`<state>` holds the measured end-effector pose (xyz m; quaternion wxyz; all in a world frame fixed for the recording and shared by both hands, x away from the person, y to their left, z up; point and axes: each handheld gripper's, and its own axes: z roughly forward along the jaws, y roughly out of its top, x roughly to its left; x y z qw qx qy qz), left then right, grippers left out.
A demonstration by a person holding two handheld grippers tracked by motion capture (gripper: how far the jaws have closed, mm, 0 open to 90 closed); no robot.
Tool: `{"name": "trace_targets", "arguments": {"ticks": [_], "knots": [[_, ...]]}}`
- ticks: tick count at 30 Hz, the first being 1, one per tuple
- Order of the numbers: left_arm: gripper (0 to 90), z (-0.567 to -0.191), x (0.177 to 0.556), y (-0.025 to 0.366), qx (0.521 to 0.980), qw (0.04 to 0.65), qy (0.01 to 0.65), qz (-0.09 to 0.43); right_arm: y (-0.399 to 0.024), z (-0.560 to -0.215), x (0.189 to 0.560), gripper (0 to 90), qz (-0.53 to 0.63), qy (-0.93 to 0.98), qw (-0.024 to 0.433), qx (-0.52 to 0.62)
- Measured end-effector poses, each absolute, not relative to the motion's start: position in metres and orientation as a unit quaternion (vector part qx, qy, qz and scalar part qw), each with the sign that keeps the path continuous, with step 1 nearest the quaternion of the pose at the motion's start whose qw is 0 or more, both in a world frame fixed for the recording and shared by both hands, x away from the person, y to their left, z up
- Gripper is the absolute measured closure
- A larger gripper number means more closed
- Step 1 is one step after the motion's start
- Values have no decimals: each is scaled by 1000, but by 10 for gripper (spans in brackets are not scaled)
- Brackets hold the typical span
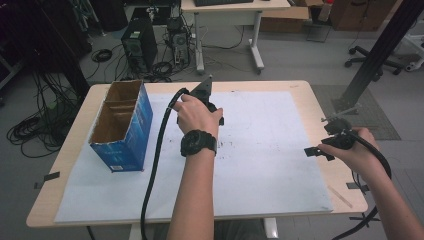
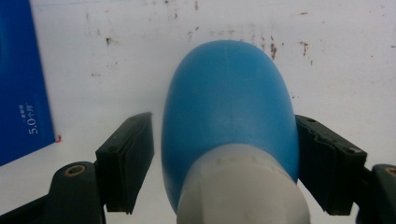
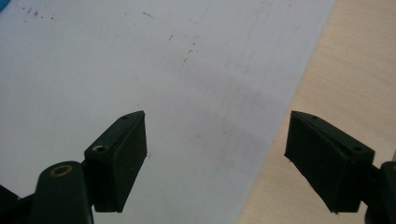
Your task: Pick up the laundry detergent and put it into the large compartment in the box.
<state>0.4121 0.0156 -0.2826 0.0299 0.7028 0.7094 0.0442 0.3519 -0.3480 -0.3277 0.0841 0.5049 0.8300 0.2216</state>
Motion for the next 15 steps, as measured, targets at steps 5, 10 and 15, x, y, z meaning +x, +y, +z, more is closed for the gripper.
{"name": "trace_targets", "arguments": {"ticks": [5, 10, 15], "knots": [[262, -287, 412, 17, 699, 30, 713, 42, -348, -328, 351, 209, 223, 830, 85, 505], [286, -287, 412, 16, 697, 30, 715, 43, -349, -329, 351, 209, 222, 830, 85, 505], [338, -288, 412, 15, 696, 33, 715, 49, -349, -330, 351, 208, 221, 830, 84, 504]]}}
